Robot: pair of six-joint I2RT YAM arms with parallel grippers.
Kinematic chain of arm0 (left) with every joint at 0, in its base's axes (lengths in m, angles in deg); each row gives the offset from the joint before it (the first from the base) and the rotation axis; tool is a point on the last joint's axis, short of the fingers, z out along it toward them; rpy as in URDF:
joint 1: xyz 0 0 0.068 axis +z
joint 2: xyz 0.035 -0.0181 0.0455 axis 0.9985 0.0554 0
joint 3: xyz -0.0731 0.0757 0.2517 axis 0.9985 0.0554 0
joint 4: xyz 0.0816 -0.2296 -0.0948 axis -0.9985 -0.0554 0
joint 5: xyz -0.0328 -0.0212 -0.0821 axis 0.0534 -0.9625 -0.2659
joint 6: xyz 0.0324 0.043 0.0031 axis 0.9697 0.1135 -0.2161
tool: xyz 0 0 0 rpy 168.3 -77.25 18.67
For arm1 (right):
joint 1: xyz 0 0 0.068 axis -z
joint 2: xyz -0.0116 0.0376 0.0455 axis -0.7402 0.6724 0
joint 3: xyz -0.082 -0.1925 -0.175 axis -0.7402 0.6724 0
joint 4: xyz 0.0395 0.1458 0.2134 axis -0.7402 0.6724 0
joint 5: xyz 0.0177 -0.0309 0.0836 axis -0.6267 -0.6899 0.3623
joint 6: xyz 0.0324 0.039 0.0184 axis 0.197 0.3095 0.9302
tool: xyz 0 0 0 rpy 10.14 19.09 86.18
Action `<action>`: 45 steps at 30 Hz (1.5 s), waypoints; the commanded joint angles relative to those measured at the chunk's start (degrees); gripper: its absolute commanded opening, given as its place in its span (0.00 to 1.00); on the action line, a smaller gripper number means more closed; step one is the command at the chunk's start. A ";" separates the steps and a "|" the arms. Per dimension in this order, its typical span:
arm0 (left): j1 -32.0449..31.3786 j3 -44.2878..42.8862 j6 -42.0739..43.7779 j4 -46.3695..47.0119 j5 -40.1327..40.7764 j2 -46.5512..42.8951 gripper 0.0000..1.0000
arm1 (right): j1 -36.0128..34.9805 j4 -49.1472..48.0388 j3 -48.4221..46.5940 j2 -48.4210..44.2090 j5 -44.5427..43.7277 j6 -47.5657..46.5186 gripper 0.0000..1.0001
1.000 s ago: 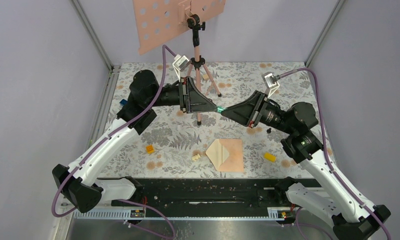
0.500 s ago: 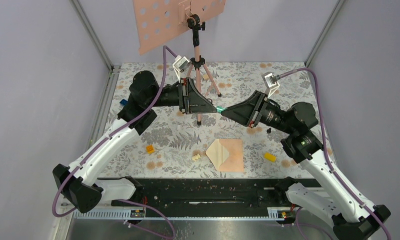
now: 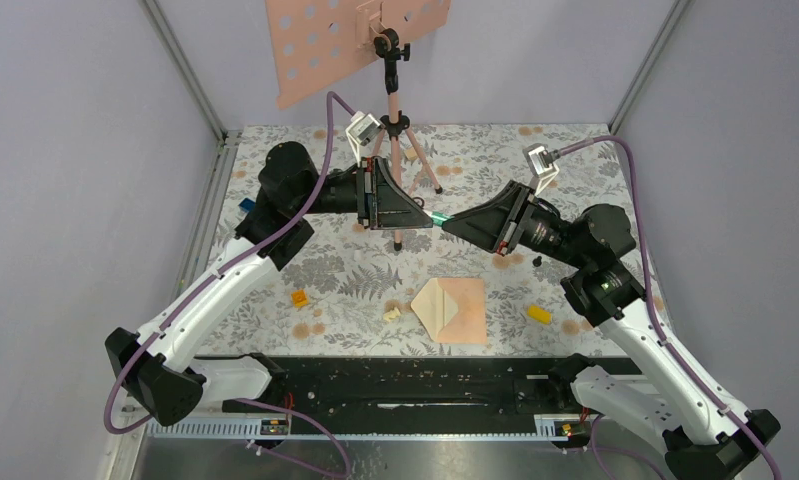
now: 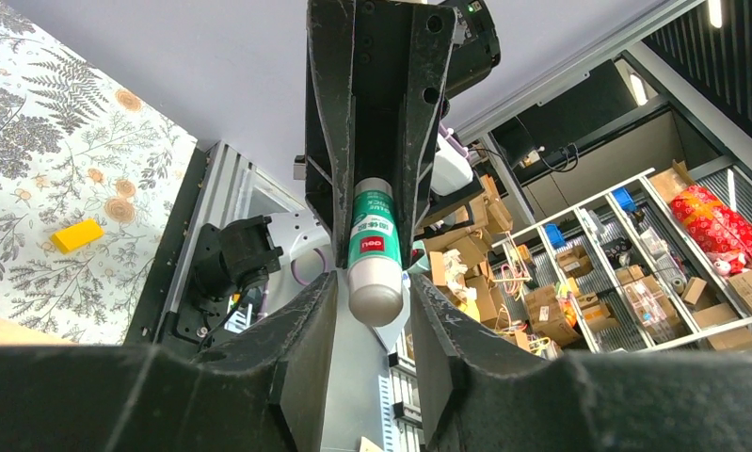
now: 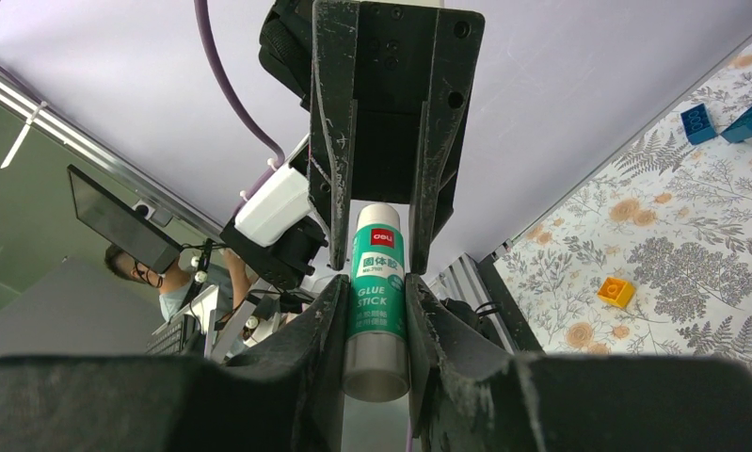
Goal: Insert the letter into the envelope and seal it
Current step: Adjust the solid glue.
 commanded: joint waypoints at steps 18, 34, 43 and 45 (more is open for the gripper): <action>-1.10 -1.78 -0.28 3.74 -0.70 0.63 0.00 | 0.01 -2.19 -1.35 0.56 1.67 -0.02 0.33; -1.10 -1.28 -0.17 3.64 -0.52 0.13 0.00 | -0.02 -5.39 -2.20 2.26 2.53 1.48 0.52; -1.09 -1.12 -0.08 3.61 -0.45 0.05 0.00 | 0.01 -5.78 -2.41 2.24 2.26 1.78 0.28; -1.11 -1.22 -0.15 3.58 -0.46 0.09 0.00 | 0.04 -5.86 -2.32 2.32 2.22 1.87 0.21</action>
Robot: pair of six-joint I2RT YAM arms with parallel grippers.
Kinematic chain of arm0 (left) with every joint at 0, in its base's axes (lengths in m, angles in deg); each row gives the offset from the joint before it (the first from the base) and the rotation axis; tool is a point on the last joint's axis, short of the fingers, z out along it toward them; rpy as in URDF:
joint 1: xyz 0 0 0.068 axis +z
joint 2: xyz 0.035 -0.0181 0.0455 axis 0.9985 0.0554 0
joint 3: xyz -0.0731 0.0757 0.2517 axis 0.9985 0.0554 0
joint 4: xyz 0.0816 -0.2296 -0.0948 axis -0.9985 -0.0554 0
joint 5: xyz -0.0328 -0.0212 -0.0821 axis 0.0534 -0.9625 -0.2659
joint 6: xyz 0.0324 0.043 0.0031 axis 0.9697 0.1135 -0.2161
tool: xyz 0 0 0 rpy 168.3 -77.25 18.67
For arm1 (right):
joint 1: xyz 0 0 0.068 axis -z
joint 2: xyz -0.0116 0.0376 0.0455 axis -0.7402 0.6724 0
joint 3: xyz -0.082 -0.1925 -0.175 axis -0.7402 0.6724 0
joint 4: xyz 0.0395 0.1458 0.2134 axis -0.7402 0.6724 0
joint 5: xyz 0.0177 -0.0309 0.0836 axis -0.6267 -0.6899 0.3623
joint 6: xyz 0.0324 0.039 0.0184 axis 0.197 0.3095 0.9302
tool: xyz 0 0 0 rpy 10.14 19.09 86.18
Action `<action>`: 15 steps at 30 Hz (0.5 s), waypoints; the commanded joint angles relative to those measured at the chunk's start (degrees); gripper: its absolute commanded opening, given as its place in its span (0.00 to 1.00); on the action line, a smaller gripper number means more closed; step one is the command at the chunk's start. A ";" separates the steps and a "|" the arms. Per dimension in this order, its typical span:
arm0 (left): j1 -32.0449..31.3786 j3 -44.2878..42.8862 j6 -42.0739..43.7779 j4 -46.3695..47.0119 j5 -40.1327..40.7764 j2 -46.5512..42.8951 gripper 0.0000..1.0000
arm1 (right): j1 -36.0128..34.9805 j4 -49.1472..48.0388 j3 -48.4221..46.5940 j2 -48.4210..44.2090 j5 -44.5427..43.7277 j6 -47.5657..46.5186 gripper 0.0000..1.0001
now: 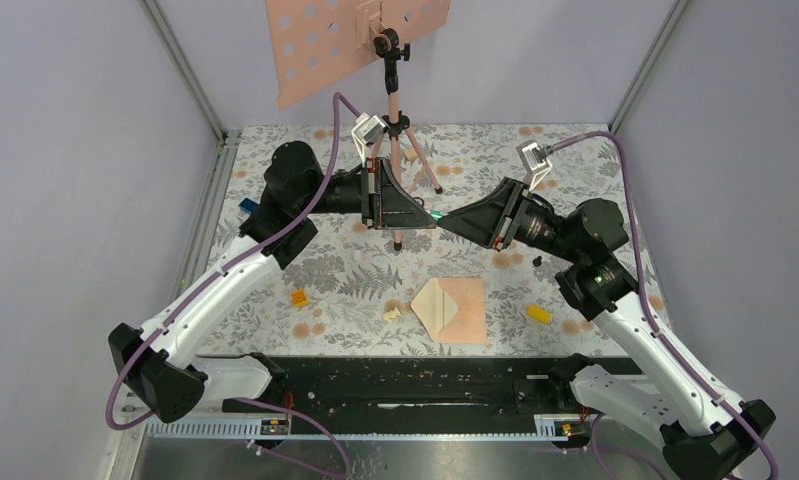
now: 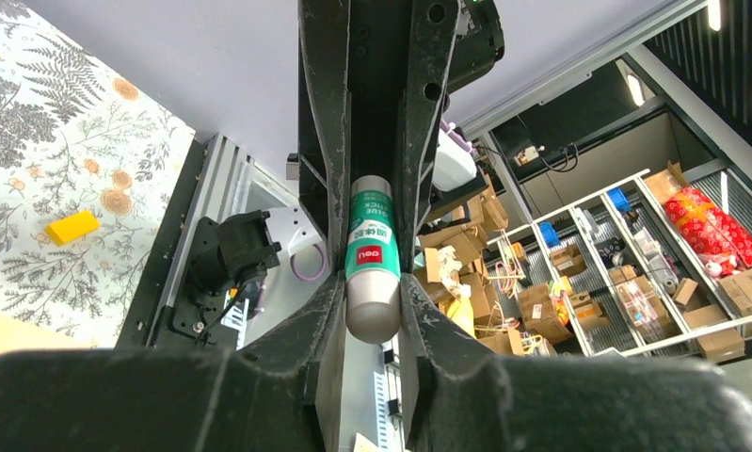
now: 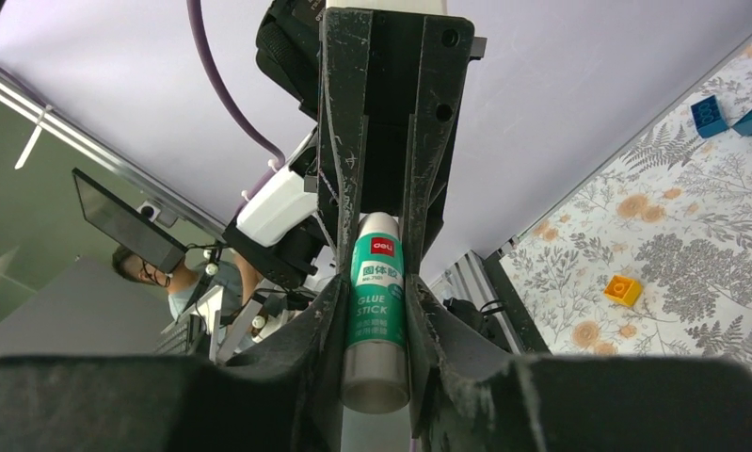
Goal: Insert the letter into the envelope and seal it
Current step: Adjust the solid glue.
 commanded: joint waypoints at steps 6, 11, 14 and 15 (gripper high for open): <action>-0.29 -1.19 0.15 3.59 -0.62 -0.80 0.00 | -0.16 -3.86 -2.80 0.64 1.76 0.98 0.26; -0.37 -1.21 0.07 3.68 -0.61 -0.82 0.00 | -0.14 -3.81 -3.07 1.27 1.84 1.38 0.09; -0.38 -1.34 -0.13 3.49 -0.64 -0.67 0.01 | -0.11 0.60 -3.79 1.11 1.09 -0.10 0.00; -0.38 -1.57 0.31 2.82 -0.48 -0.62 0.13 | -0.05 3.62 -3.97 0.54 0.04 -1.55 0.00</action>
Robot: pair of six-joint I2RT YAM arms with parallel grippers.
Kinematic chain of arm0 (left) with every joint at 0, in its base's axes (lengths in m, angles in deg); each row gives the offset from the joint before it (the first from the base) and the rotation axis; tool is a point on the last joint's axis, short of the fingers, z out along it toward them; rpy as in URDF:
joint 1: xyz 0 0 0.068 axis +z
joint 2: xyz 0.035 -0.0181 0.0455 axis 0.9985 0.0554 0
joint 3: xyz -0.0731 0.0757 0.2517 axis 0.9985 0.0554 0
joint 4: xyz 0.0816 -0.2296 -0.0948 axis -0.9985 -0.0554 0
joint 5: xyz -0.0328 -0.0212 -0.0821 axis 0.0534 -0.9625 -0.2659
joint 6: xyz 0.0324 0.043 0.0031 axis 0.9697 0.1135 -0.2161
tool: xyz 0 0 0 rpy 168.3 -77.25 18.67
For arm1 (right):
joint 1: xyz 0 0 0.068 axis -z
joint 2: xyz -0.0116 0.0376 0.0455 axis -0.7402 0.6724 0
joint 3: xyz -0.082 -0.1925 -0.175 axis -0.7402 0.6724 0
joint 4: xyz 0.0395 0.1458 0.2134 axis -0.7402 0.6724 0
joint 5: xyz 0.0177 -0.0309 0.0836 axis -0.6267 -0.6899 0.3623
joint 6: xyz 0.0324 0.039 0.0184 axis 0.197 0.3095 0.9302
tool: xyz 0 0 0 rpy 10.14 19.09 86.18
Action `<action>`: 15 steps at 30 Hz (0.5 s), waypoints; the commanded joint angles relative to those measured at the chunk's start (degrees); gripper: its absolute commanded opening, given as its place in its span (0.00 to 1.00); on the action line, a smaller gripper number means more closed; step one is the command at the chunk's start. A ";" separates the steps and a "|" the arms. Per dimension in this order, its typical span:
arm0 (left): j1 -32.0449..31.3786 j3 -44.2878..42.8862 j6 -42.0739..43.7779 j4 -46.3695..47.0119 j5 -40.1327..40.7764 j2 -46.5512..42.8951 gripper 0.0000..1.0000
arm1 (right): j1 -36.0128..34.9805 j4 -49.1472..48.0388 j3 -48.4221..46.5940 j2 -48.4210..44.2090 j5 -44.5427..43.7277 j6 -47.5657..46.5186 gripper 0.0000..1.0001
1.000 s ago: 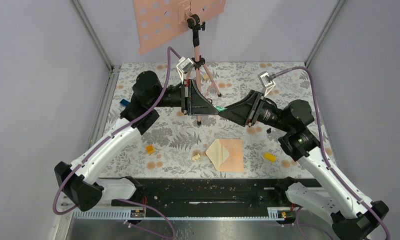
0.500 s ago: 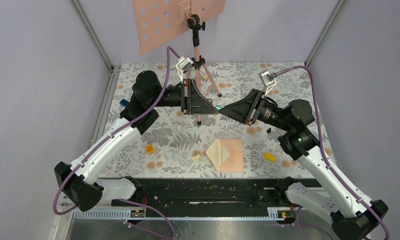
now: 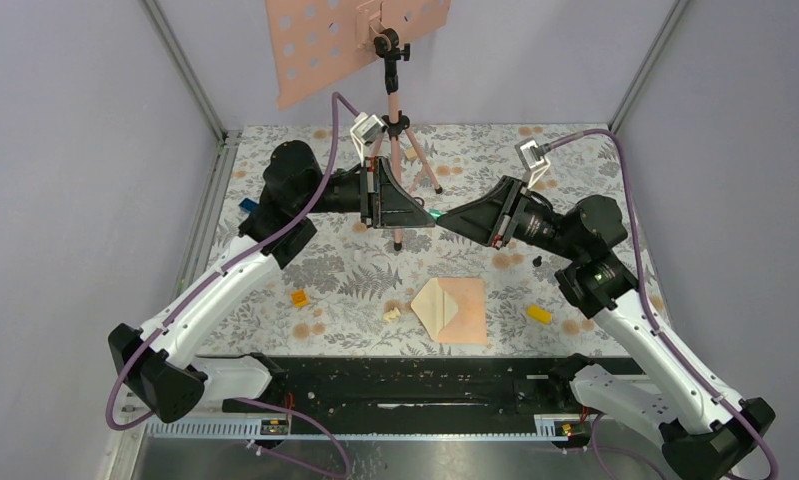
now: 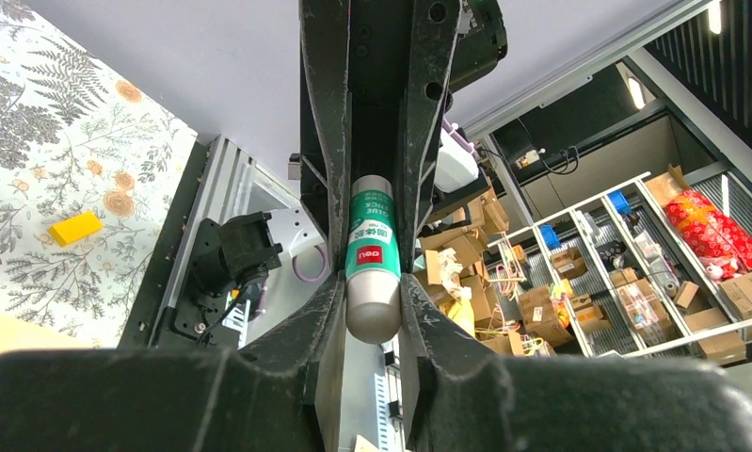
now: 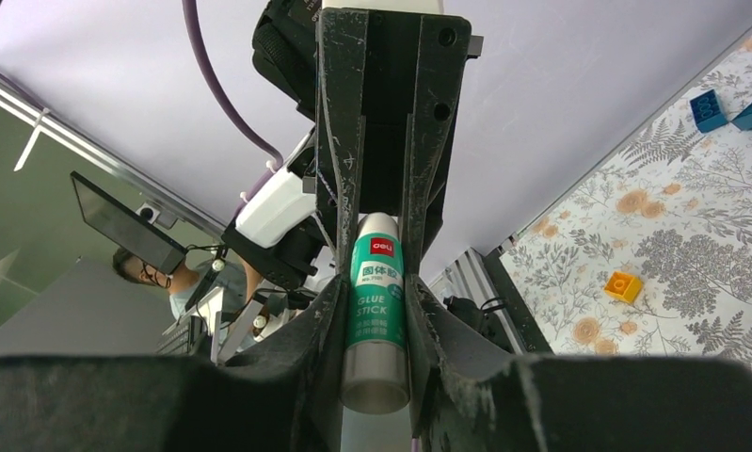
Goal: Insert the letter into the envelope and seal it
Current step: Adjust the solid glue.
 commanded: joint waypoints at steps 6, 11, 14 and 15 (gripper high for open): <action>1.72 -6.13 14.67 -22.22 12.33 -1.83 0.63 | -0.11 34.41 -5.67 -7.42 -15.95 -18.54 0.00; 2.46 -2.24 20.24 -35.41 24.68 -2.61 0.63 | -0.03 55.76 -6.79 -11.09 -29.67 -27.41 0.00; 0.43 3.05 19.83 -36.62 28.39 -1.81 0.62 | -0.07 65.71 -6.80 -10.34 -34.37 -30.98 0.00; -1.12 4.93 19.52 -36.50 30.06 -1.40 0.61 | -0.06 68.26 -6.80 -9.31 -34.79 -31.83 0.00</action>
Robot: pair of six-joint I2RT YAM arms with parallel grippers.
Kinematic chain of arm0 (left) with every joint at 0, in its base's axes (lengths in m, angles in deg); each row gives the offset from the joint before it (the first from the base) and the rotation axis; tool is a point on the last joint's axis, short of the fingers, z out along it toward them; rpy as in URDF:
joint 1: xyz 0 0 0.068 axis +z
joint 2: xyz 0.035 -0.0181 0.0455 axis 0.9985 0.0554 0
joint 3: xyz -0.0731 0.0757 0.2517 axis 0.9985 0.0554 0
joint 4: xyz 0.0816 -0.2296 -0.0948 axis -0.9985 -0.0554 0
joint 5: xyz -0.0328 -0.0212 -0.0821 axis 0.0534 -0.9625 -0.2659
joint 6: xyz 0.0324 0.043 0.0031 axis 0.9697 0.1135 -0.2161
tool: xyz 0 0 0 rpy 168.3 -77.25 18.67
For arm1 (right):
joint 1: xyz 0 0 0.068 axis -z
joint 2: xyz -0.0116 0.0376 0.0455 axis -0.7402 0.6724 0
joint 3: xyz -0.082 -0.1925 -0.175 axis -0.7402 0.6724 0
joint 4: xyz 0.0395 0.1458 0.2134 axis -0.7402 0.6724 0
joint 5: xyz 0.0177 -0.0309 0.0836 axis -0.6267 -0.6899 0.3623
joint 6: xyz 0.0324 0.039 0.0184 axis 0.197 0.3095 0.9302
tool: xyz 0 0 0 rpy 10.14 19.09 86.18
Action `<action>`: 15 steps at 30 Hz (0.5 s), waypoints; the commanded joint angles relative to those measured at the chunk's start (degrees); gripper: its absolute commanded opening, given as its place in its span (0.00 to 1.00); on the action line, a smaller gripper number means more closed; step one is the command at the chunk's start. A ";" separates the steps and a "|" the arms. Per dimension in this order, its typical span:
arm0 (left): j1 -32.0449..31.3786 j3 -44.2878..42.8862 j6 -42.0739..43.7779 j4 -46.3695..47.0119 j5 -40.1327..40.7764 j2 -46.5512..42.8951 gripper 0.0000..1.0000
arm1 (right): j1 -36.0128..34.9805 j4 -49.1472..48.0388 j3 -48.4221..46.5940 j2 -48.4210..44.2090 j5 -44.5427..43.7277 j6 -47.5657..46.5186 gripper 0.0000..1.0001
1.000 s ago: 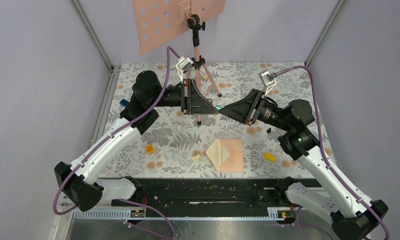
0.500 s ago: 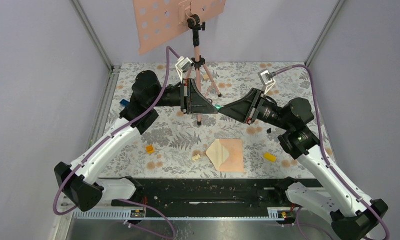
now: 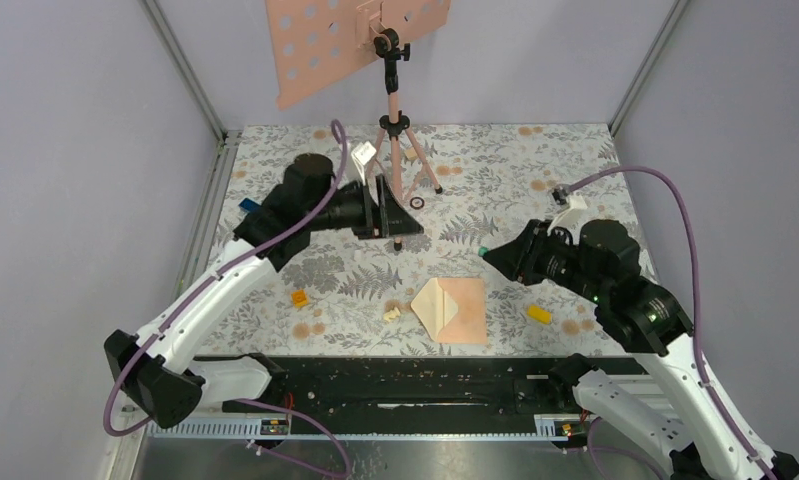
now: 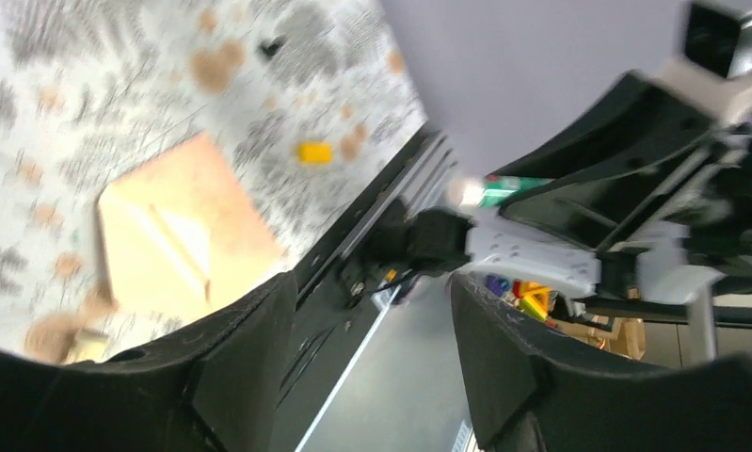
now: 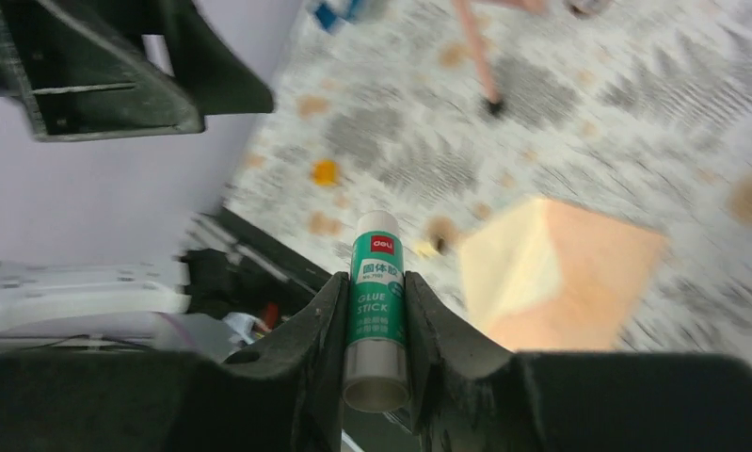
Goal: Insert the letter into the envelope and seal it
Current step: Adjust the solid glue, then adjust the envelope at the center of the board.
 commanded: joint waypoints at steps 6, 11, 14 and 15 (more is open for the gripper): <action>-7.52 14.66 -2.95 -0.16 12.48 5.21 0.58 | -1.73 24.29 -1.46 11.45 -9.56 -9.32 0.00; -8.35 15.69 -5.98 7.10 10.95 12.39 0.54 | -8.61 24.43 -2.29 19.45 -19.95 -7.01 0.00; -8.38 15.10 -9.05 12.98 6.87 19.18 0.50 | -9.55 21.73 -0.92 23.51 -20.80 -4.94 0.00; -8.39 15.03 -10.05 15.03 5.32 20.85 0.49 | -9.56 20.69 -0.36 24.39 -20.80 -4.50 0.00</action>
